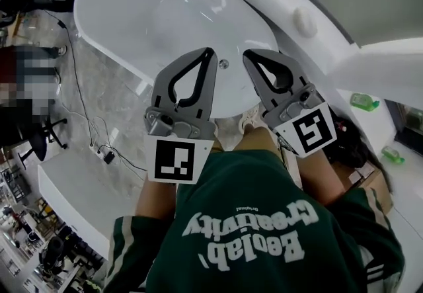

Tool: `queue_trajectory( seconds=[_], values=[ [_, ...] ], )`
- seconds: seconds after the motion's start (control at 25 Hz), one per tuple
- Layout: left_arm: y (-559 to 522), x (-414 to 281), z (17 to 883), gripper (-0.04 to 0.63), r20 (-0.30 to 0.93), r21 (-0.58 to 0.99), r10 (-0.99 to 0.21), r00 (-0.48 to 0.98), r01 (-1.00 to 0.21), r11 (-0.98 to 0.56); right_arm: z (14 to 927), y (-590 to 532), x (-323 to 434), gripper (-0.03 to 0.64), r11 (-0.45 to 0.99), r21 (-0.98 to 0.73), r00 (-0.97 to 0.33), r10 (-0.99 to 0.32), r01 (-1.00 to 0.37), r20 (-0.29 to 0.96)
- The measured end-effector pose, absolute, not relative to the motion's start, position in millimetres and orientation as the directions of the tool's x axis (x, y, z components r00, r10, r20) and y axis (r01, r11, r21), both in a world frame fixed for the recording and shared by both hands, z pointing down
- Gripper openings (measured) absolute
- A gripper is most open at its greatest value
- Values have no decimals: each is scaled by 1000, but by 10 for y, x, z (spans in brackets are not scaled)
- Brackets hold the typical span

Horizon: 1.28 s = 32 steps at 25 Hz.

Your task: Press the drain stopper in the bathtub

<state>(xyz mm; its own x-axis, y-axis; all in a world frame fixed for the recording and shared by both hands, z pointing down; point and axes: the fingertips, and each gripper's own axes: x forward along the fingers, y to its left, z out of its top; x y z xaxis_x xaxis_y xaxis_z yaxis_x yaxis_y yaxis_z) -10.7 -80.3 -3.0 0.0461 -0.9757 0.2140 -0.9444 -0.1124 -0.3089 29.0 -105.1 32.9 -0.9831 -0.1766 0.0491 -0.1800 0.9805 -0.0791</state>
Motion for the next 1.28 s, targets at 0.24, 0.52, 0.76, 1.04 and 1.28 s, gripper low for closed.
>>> queue_trajectory(
  seconds=[0.24,0.52,0.76,1.04,1.28],
  values=[
    [-694,-515,314,8,247,-264,-967,61,-956,-128,619,-962,-40,12,979,-85,-980,-181,-187,78],
    [-604,-1017,921,8,312,-174,-939,143,-963,-205,965,-903,-412,12,954,-55,-949,-284,-294,138],
    [-669,-1248,1706,8,385,-116,-894,229,-949,-293,1560,-981,-658,12,933,-74,-923,-332,-351,194],
    [-830,-1164,2961,8,503,-103,-837,217,-946,-307,2628,-1209,-569,12,926,-174,-938,-308,-334,158],
    [-930,-887,3938,8,553,-37,-801,230,-954,-299,3510,-1322,-480,12,922,-234,-948,-279,-309,151]
  ],
)
